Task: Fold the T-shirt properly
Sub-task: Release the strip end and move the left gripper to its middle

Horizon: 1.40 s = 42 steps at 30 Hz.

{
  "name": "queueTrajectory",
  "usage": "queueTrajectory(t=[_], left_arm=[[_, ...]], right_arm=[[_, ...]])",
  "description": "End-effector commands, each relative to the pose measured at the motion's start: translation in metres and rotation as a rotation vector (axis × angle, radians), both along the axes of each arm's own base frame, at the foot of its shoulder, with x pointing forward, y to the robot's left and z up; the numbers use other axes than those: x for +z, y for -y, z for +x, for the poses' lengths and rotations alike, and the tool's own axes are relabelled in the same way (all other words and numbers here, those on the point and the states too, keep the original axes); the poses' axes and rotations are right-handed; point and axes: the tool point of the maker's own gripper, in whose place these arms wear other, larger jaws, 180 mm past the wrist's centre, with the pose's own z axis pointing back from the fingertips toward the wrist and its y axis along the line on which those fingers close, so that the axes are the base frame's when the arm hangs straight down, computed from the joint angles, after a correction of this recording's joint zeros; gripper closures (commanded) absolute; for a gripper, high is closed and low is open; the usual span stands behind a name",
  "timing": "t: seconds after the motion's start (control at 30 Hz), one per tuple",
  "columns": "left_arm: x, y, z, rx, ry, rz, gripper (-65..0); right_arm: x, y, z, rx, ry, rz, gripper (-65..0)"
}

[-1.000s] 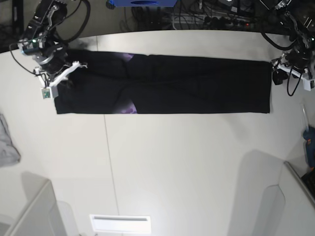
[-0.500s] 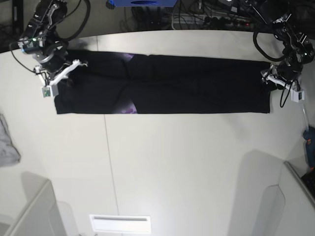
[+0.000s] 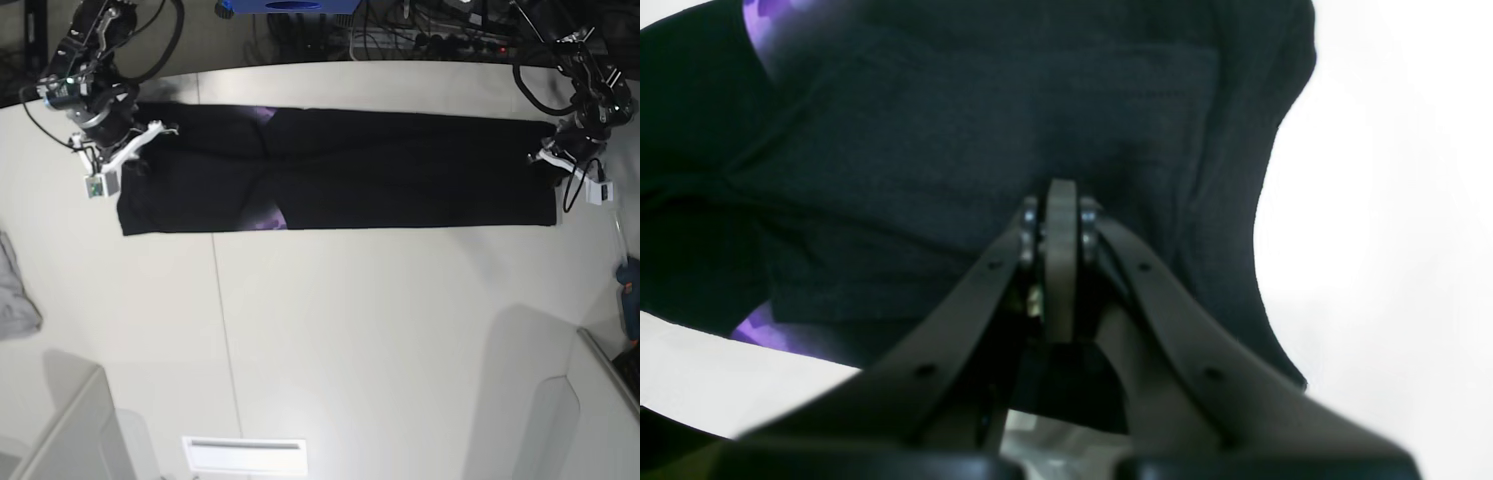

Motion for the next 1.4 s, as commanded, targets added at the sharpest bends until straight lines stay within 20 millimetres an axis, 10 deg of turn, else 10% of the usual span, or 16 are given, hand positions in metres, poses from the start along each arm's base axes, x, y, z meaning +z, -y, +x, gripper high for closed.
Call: queueTrajectory(t=[0.0, 0.3, 0.7, 1.37], left_arm=[[0.001, -0.011, -0.007, 0.002, -0.036, 0.042, 0.0], [0.053, -0.012, -0.002, -0.079, 0.049, 0.192, 0.0], [0.095, 0.037, -0.020, -0.194, 0.123, 0.285, 0.0], [0.057, 0.187, 0.004, -0.394, 0.090, 0.026, 0.0]], right_arm=[[0.012, 0.001, 0.008, 0.010, 0.052, -0.004, 0.0], [0.010, -0.005, 0.008, 0.005, 0.051, 0.014, 0.0], [0.011, -0.006, 0.008, 0.006, 0.049, 0.015, 0.0], [0.009, -0.009, 0.006, 0.002, 0.045, 0.027, 0.0]])
